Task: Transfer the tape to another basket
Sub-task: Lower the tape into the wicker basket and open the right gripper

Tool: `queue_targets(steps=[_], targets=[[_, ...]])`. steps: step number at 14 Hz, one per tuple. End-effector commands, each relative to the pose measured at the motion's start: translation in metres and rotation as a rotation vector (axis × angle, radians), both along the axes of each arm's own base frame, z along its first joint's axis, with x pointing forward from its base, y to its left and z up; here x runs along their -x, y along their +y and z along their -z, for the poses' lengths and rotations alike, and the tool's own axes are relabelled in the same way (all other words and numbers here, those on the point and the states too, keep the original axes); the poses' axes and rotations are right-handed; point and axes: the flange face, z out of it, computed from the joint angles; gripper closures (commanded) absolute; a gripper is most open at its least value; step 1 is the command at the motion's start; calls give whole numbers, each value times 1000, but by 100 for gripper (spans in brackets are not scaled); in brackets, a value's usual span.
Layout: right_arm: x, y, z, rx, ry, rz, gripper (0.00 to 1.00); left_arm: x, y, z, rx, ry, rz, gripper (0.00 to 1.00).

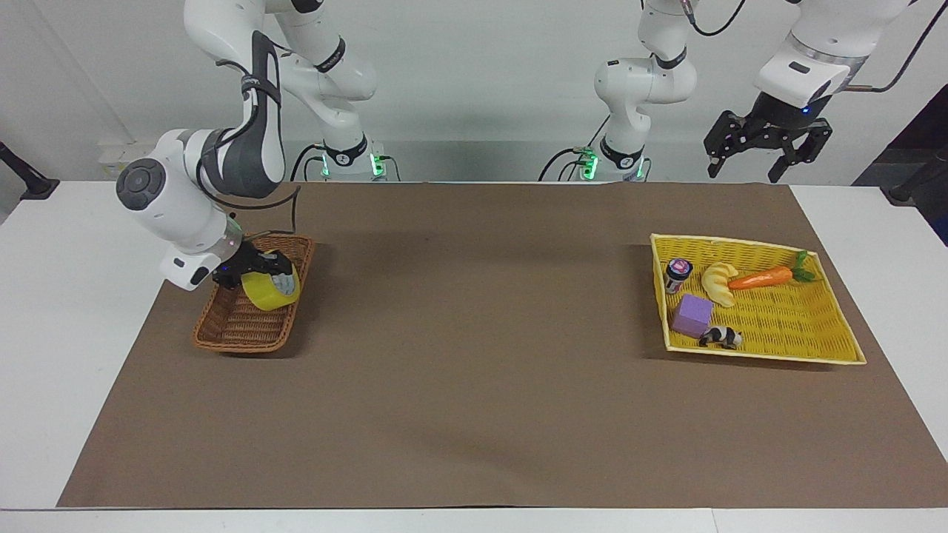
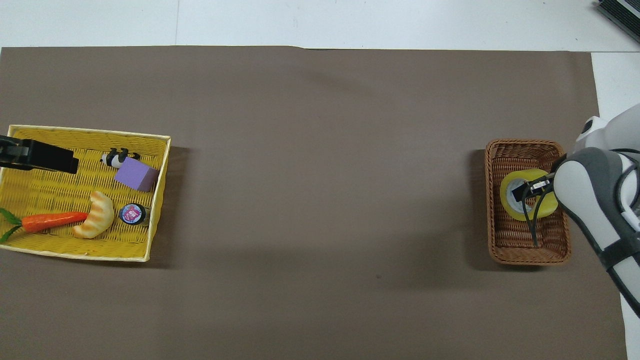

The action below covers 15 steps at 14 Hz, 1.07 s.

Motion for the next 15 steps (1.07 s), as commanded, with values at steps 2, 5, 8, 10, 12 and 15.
queue_targets(steps=[2, 5, 8, 10, 12, 15], targets=[[23, -11, 12, 27, -18, -20, 11, 5, 4, 1, -19, 6, 1, 0], [25, -6, 12, 27, -5, -19, 0, 5, 4, 1, -19, 6, 1, 0], [25, -7, 13, 25, 0, -22, 0, 5, 4, 1, -19, 6, 1, 0], [26, -7, 12, 23, 15, -21, 0, 5, 4, 1, -19, 6, 1, 0], [28, -4, 11, 18, 36, -37, 0, 5, 4, 1, -19, 6, 1, 0], [26, -7, 10, 53, 27, -71, 0, 5, 4, 1, -19, 6, 1, 0]])
